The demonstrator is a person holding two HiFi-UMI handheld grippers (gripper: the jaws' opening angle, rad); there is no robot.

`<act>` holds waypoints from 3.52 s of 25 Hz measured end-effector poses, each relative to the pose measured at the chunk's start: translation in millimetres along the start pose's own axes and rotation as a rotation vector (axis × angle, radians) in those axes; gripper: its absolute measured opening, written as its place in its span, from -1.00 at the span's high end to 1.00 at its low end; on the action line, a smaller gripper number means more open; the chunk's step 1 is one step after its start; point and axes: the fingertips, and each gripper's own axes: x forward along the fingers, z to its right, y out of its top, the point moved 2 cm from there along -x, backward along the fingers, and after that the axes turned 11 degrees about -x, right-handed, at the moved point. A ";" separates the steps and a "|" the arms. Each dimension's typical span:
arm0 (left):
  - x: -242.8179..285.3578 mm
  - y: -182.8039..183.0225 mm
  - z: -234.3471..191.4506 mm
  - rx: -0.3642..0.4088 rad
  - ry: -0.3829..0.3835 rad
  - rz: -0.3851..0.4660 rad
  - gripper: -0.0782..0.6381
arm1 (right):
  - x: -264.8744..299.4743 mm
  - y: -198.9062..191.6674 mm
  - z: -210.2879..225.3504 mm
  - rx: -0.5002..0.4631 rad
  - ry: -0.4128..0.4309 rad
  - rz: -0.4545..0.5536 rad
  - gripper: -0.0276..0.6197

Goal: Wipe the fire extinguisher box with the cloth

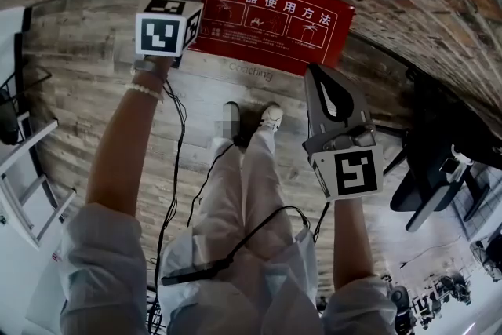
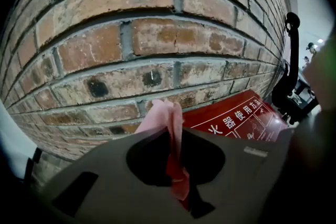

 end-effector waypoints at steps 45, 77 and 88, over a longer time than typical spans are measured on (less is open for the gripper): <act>33.4 8.2 180.3 0.080 -0.330 -0.079 0.75 | -39.7 -17.9 35.6 0.062 -0.102 -0.013 0.89; 38.9 1.9 298.7 0.245 -0.524 -0.125 0.76 | -70.1 -37.7 41.3 0.103 -0.118 -0.015 0.89; -26.2 10.5 205.6 0.043 -0.440 -0.006 0.76 | -51.3 -4.4 13.8 0.057 -0.065 0.005 0.89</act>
